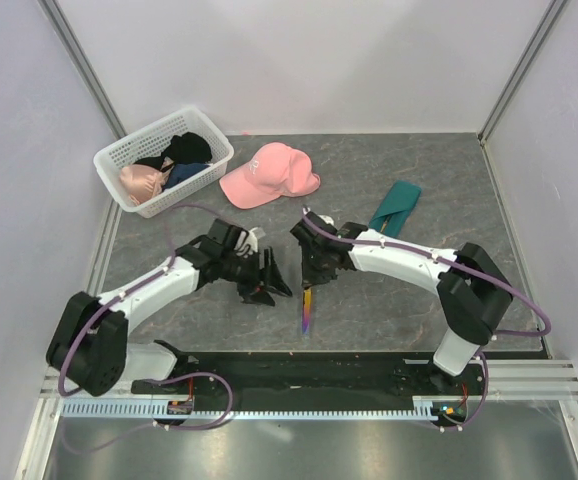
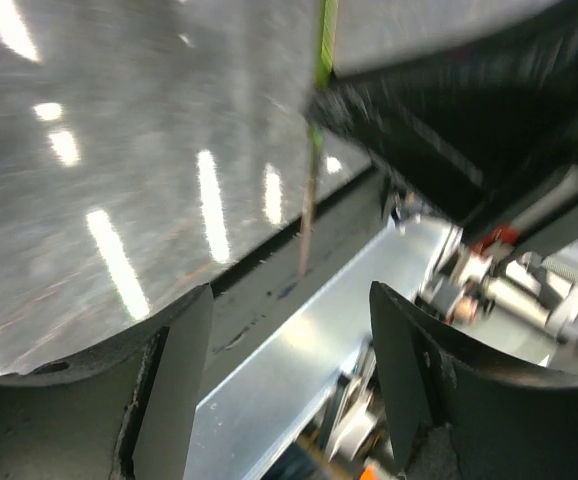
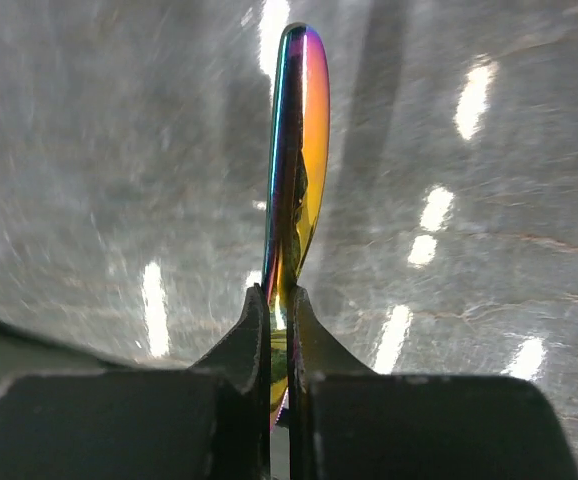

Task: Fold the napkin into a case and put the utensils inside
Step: Pass from the right arm to the left

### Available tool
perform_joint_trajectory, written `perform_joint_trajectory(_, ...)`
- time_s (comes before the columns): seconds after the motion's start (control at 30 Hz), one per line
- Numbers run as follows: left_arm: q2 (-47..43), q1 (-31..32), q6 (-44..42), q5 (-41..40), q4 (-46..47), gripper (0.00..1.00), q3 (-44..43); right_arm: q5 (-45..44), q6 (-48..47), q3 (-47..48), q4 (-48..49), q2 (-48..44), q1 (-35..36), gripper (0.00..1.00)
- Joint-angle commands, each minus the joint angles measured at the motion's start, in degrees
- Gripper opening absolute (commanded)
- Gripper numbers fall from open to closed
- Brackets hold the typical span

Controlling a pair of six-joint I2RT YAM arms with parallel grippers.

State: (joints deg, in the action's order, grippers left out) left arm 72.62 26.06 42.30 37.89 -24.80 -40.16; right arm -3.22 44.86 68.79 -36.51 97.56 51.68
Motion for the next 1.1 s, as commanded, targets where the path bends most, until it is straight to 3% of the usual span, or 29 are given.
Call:
perform_joint_trajectory(0.0,5.2,6.9,4.6,3.3,10.3,0.69,-3.9,2.5,7.5,0.2,0.5,-2.7,-4.6,0.0)
perform_joint_trajectory(0.5,15.1,10.4,4.2,5.2,12.1,0.4,-7.0,5.0,14.5,1.8,-0.9,-2.4,-6.7,0.0)
perform_joint_trajectory(0.83,17.1,10.4,2.9,6.5,11.0,0.1,-8.0,5.1,16.9,1.5,-0.8,-3.8,-7.6,0.0)
perform_joint_trajectory(1.07,18.7,10.4,2.1,7.9,11.0,0.06,-8.4,5.5,18.4,0.9,-0.7,-4.4,-7.9,0.0)
